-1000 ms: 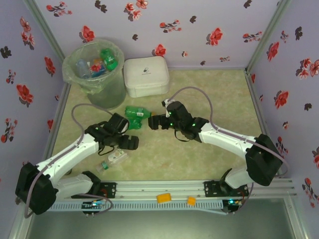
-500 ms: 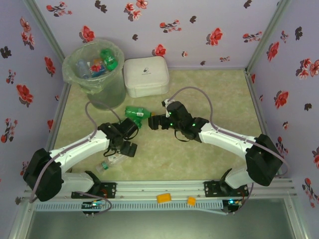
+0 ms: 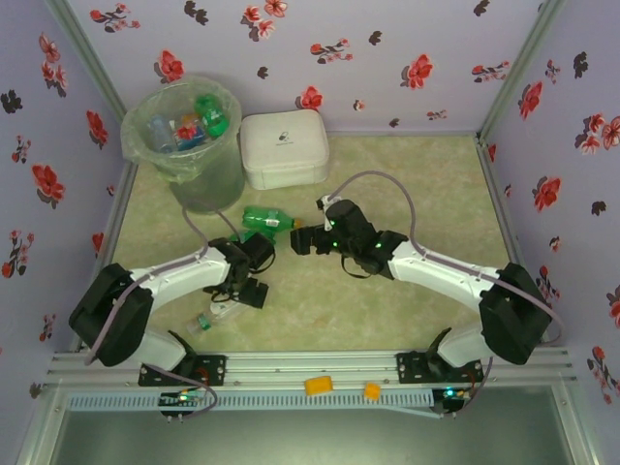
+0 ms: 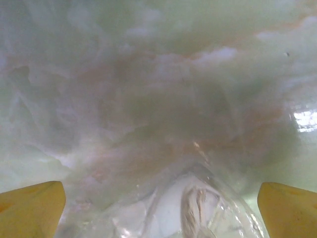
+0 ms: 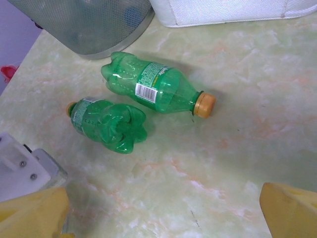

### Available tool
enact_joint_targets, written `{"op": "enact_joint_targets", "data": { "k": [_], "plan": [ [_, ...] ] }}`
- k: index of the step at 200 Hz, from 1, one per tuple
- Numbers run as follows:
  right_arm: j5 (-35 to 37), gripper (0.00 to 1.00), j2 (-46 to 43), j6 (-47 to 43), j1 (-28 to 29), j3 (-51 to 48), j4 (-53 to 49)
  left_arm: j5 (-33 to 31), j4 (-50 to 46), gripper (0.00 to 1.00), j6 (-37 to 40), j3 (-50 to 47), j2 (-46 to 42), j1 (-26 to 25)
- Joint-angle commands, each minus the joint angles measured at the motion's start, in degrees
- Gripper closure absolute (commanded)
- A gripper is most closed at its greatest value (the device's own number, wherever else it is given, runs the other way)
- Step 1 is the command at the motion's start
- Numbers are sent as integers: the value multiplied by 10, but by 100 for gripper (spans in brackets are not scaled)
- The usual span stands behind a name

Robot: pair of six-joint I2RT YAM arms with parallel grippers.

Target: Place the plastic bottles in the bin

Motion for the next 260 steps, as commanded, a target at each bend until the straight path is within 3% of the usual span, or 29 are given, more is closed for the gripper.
{"op": "enact_joint_targets", "data": {
  "k": [1,66,125,170,195,229,260],
  "plan": [
    [19,0,-20,-4,-4,-7,-10,12,27,3,-2,-6,5,22],
    [21,0,-16,-7,-4,-4,-12,3,74,7,-21,-9,26,85],
    [18,0,-12,-11,-4,-2,-13,-2,-43,0,-29,81,-62,94],
    [8,0,-14,-12,-4,-12,5,139,-167,0,12,135,-130,67],
    [5,0,-28,-3,-3,-31,28,140,-165,0,-103,96,-148,30],
    [9,0,-54,0,-4,-57,38,113,-85,0,-307,2,-248,22],
    [7,0,-69,-6,-4,-71,33,83,-118,0,-484,-41,-324,-1]
  ]
}}
